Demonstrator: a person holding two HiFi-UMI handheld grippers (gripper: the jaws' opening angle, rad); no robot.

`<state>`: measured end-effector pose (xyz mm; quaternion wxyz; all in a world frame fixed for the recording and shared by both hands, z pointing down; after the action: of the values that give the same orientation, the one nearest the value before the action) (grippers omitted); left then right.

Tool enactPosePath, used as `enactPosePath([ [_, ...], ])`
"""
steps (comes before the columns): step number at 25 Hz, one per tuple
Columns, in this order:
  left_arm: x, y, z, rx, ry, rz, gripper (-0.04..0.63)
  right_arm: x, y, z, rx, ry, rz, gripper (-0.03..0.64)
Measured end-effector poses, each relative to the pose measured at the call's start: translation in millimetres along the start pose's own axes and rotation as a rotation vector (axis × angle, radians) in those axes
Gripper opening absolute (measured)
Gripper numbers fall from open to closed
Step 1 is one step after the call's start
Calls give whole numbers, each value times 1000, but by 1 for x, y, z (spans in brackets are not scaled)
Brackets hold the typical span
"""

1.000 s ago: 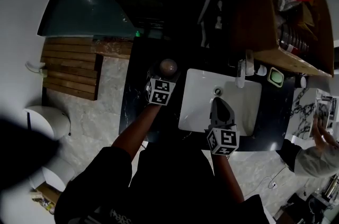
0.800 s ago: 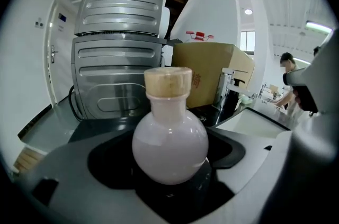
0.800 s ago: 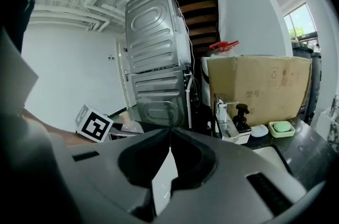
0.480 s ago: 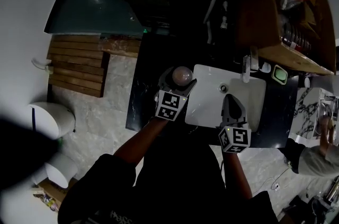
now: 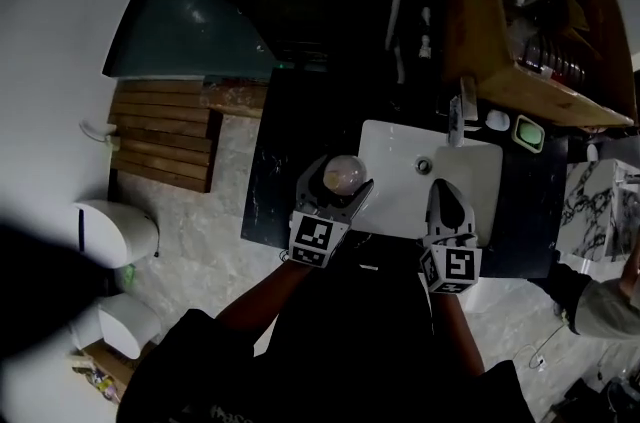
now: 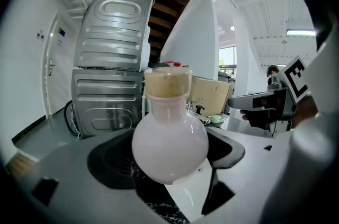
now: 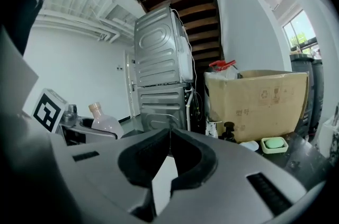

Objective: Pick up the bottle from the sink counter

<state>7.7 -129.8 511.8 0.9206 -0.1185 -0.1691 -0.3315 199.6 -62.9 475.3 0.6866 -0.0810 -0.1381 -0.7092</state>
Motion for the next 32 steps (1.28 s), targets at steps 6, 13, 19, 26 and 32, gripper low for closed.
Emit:
enactPosePath([
  [6, -11, 51, -7, -30, 9, -105, 383, -39, 49, 0, -41, 30, -54, 39],
  [13, -14, 109, -24, -23, 53, -199, 383, -77, 108, -7, -54, 64, -84, 38],
  [19, -19, 141, -37, -39, 98, -235, 383, -96, 147, -15, -69, 107, -67, 38],
  [26, -19, 158, -41, 3, 105, -202, 383, -108, 159, -11, -64, 117, -8, 38],
  [32, -12, 155, -36, 35, 78, -187, 383, -109, 156, -15, -98, 121, 4, 38],
])
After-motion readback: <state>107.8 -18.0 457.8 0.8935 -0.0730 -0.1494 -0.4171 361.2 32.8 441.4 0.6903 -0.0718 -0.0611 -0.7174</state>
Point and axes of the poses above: the fingertips, and each gripper's own axes: x forward along the fingers, y to its right, z out of its underside, the point moved 5 cm from there along -x, backward along the fingers, and after that the axes turned 4 degrees about z, right-handed, at the moved point
